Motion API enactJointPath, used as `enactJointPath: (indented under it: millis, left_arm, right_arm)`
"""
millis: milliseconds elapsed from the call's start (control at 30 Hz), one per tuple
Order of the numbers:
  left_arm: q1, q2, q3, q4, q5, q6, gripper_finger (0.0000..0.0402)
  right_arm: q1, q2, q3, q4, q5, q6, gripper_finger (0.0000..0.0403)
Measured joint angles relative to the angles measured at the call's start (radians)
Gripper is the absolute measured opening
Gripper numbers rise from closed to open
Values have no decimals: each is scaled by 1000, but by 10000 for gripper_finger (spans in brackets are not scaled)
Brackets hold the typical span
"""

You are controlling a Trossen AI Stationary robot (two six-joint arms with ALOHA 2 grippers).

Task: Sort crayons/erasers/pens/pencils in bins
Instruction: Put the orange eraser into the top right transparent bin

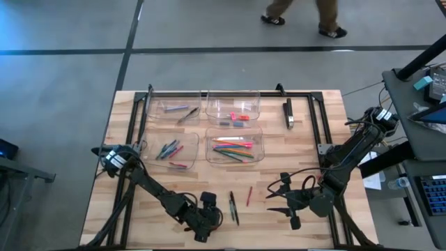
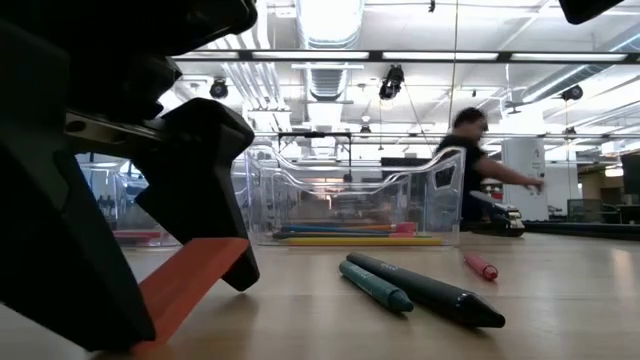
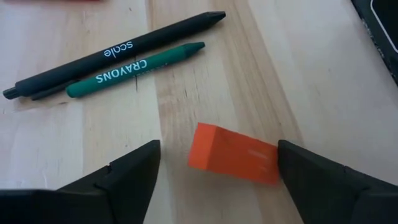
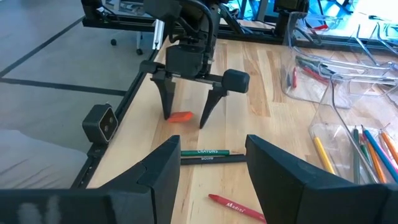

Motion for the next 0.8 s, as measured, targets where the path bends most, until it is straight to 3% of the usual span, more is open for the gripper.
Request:
enactJointPath:
  millis: [333,567,733,800]
  left_arm:
    - [-2,1,-3,38,-1,61,197]
    - [3,1,26,40,-17,111,98]
    - [22,-80,39,-5,-15,137,20]
    - [32,-126,37,-34,-31,141,8]
  right_arm:
    - [0,0,0,0,0,3,171]
    - [0,0,0,0,0,3,171]
    - [0,0,0,0,0,3,171]
    - [0,0,0,0,0,3,171]
